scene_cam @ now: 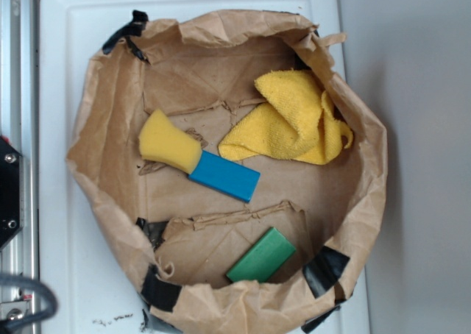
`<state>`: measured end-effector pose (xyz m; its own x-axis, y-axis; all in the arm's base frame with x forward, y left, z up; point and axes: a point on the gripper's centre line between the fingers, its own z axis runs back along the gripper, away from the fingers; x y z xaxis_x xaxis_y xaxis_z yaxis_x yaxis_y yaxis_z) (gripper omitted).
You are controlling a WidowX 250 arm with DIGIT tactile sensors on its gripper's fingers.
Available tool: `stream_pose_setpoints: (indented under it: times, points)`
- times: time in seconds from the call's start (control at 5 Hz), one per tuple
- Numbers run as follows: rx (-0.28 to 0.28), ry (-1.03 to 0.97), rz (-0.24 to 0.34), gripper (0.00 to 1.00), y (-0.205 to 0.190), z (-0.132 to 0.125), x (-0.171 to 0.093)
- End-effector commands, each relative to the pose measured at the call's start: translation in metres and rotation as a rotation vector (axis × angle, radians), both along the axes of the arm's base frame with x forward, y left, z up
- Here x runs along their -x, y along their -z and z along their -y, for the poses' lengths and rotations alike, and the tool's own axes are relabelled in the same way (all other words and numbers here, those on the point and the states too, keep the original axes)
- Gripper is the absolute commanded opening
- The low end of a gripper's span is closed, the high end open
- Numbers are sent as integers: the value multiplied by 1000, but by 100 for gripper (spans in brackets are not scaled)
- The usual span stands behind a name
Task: Grab the blue block.
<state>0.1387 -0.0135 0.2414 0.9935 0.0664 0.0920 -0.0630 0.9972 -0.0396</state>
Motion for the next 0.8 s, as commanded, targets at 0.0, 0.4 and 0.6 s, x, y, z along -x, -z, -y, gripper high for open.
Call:
stream_pose_setpoints:
  times: [0.0, 0.4, 0.6]
  points:
    - [0, -12, 30, 100, -8, -1, -4]
    - [50, 58, 35, 100, 11, -3, -32]
    - [44, 84, 50, 100, 26, -5, -63]
